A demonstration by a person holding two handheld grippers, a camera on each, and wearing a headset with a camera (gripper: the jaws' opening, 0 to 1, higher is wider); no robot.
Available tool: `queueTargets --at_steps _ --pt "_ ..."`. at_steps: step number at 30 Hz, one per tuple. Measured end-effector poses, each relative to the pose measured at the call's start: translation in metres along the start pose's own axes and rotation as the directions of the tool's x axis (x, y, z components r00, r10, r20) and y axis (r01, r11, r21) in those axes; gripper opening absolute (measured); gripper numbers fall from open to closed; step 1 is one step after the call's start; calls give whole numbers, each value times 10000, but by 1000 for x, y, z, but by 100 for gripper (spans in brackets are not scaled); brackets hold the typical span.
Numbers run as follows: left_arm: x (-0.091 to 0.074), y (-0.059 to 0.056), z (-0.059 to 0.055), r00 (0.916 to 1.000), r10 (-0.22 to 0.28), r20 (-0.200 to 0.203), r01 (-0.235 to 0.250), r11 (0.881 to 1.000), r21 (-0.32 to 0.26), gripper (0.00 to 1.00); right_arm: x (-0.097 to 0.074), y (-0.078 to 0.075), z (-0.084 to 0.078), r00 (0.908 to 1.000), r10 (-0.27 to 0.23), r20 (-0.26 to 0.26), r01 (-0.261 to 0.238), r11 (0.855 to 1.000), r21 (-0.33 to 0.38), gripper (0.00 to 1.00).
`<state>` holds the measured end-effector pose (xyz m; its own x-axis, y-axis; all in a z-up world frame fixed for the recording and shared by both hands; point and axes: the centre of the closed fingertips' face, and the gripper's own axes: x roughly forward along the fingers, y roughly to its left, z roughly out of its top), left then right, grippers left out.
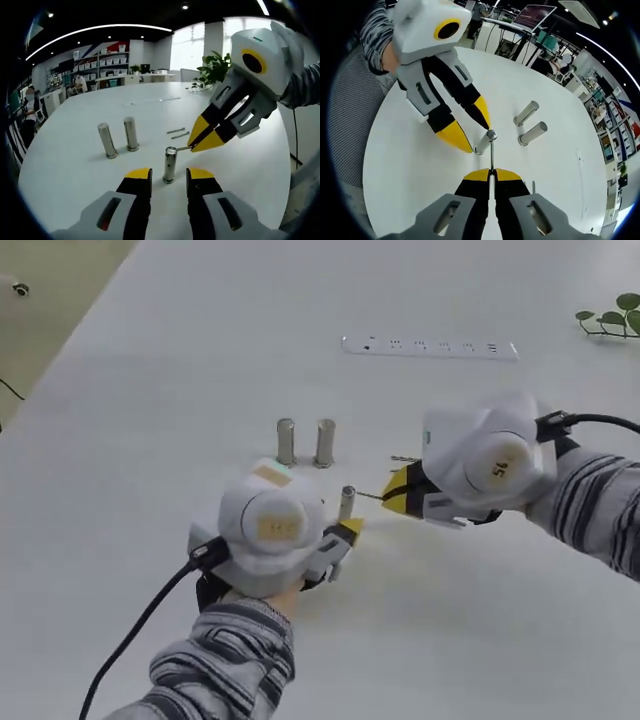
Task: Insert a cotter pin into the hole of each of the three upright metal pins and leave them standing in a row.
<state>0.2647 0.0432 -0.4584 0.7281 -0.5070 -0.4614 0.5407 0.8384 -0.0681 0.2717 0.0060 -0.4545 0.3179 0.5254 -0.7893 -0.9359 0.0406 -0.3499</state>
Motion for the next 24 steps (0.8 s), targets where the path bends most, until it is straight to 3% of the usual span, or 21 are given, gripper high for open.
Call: queueTargets --at_steps 12,24 --pt "14 -6 -3 9998 -217 -52 217 9998 -17 16 0 0 5 9999 111 23 -111 9996 -259 0" --pt "17 -1 -6 9998 -127 -177 134 9991 396 10 -5 3 13 9996 281 -38 -282 9994 -178 0"
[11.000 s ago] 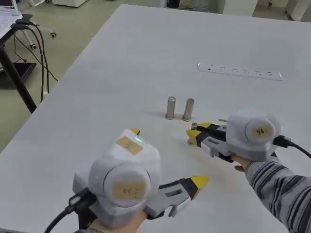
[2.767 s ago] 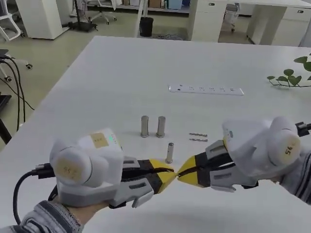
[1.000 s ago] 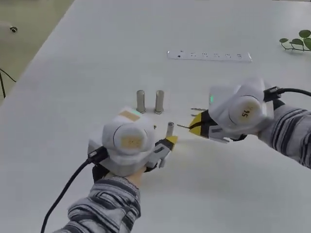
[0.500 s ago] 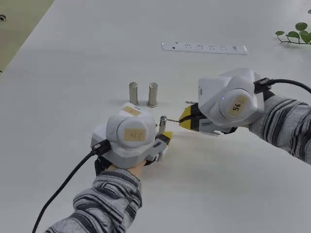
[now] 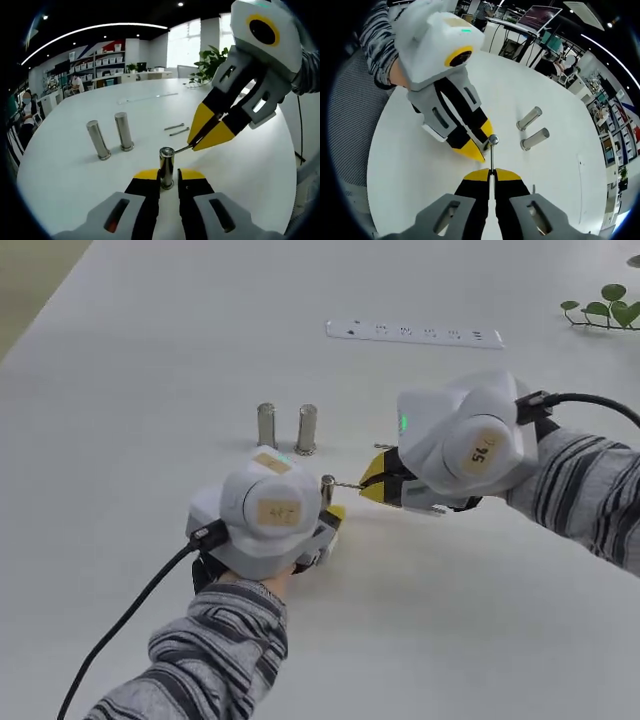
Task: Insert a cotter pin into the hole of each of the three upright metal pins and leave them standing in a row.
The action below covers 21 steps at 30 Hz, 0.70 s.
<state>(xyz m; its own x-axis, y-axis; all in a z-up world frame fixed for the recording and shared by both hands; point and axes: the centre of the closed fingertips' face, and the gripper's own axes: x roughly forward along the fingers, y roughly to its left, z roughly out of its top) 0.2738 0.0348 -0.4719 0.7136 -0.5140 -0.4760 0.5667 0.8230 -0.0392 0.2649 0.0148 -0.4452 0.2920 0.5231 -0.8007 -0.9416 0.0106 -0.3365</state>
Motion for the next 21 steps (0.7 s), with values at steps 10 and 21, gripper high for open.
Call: queueTargets --at_steps 10,21 --pt "-1 3 0 10000 43 -46 -41 9994 356 5 -1 3 12 9998 -1 202 -3 9998 204 0" --pt "0 1 0 10000 -47 22 46 9992 393 5 3 3 18 9996 -17 268 14 9999 113 0"
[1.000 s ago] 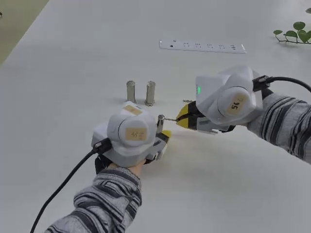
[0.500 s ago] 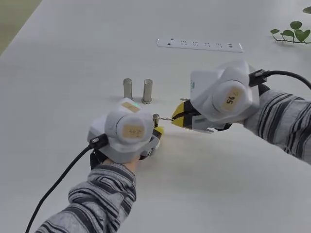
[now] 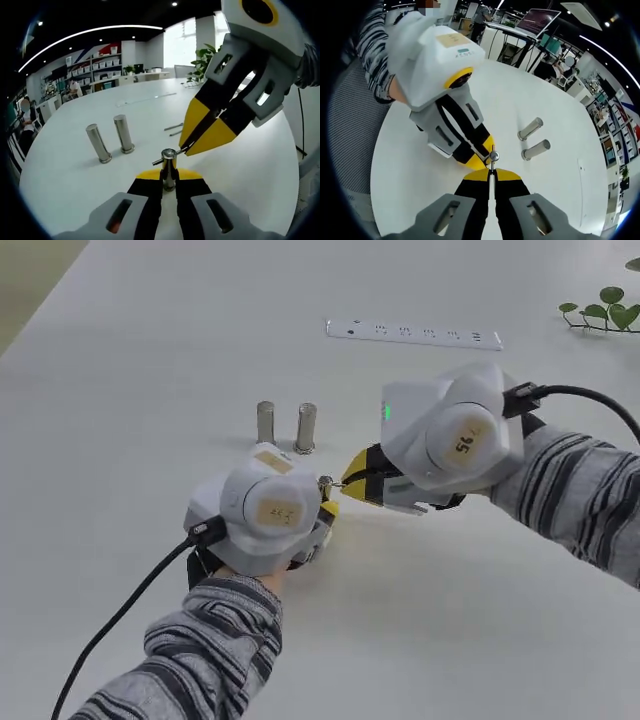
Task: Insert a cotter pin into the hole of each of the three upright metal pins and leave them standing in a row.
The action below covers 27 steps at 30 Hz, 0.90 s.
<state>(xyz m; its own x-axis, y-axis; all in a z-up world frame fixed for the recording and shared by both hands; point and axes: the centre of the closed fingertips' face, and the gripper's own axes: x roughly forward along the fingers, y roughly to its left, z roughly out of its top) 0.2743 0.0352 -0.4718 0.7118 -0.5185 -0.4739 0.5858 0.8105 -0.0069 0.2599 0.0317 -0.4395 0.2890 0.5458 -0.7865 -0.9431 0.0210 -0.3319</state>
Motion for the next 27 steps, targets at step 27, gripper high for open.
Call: queueTargets --at_steps 27 --pt "2 -2 1 9999 4 110 -4 10000 7 5 5 -1 4 9992 -263 308 256 9994 247 0"
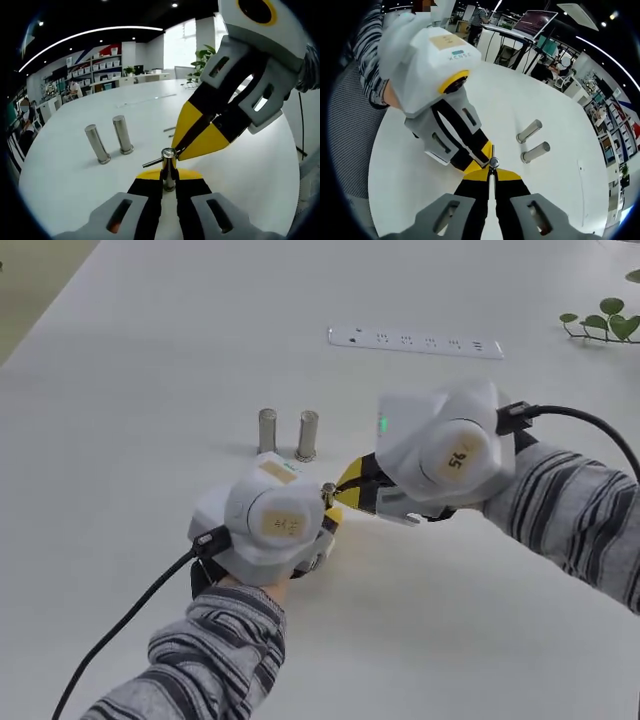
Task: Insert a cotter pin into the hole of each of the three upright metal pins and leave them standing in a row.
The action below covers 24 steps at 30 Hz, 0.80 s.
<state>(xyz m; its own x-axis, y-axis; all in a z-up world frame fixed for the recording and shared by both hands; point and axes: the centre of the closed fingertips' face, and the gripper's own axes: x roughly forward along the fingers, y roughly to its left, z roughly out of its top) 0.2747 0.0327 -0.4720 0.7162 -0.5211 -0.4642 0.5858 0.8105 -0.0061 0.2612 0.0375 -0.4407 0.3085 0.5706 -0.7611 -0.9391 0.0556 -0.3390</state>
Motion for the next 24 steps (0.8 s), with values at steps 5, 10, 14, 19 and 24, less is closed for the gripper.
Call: queueTargets --at_steps 5,10,14,19,24 --pt "1 0 0 10000 -3 13 3 10000 -13 5 -4 -4 0 9986 -253 470 206 9950 979 5" --pt "1 0 0 10000 -73 4 73 9999 119 5 -10 -6 -3 9934 -614 970 334 9630 2673 11" --pt "0 3 1 9999 -113 -55 114 9997 223 5 -14 -5 -13 9923 -824 928 477 9436 3278 15" --pt "-1 14 0 9999 -5 -112 9 9994 346 5 -18 -1 -20 9887 -1062 1056 530 9077 4162 17" --pt "-4 31 2 9996 276 -86 -274 9994 197 5 -20 4 -28 9870 -1220 1047 589 8805 4704 19"
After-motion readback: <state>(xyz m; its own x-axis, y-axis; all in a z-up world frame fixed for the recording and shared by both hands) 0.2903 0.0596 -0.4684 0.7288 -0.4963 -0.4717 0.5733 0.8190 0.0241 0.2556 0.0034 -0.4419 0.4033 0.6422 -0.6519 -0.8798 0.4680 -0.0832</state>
